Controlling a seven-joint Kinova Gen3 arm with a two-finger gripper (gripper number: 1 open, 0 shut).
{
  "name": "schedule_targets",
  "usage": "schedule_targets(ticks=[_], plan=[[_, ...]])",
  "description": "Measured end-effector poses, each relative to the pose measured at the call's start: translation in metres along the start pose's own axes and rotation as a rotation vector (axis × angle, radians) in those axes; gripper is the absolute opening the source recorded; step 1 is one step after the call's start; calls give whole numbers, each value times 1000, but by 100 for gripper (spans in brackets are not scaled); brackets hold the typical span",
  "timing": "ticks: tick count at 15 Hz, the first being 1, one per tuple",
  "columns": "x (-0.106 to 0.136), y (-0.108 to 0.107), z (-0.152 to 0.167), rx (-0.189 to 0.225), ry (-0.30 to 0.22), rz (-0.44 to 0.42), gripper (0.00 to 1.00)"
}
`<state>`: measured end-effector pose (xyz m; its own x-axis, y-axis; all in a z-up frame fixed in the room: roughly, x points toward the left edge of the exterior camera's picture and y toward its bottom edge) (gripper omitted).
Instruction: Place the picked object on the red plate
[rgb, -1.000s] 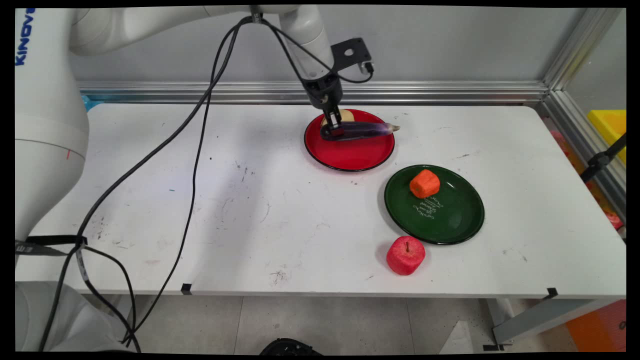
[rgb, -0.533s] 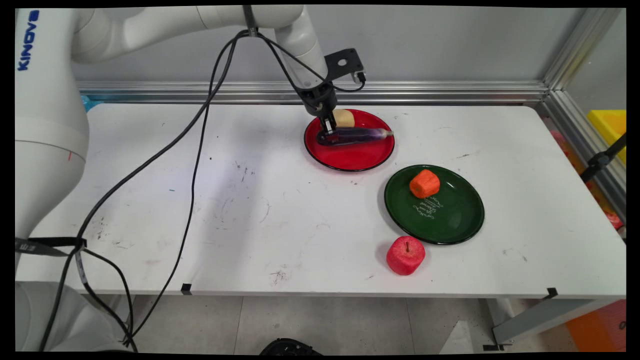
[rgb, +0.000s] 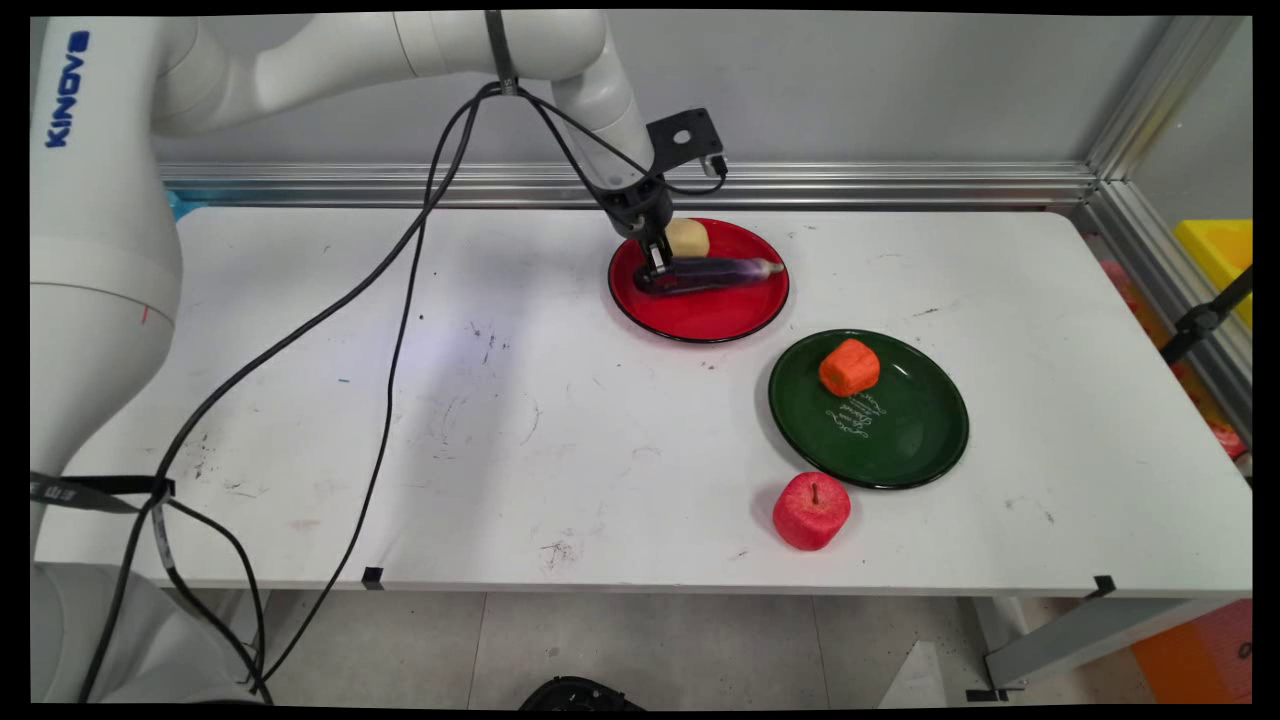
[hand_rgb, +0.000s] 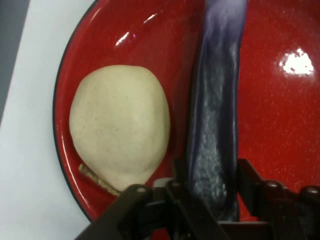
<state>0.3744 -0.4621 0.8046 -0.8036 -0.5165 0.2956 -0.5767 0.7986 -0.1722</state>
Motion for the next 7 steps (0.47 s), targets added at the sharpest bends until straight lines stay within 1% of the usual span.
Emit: schedule_targets(ticks=[1,2,7], plan=[[0,0,1,1,2,0,0],[0,0,2,2,5,-1,100],[4,0,5,13,22,-4,100]])
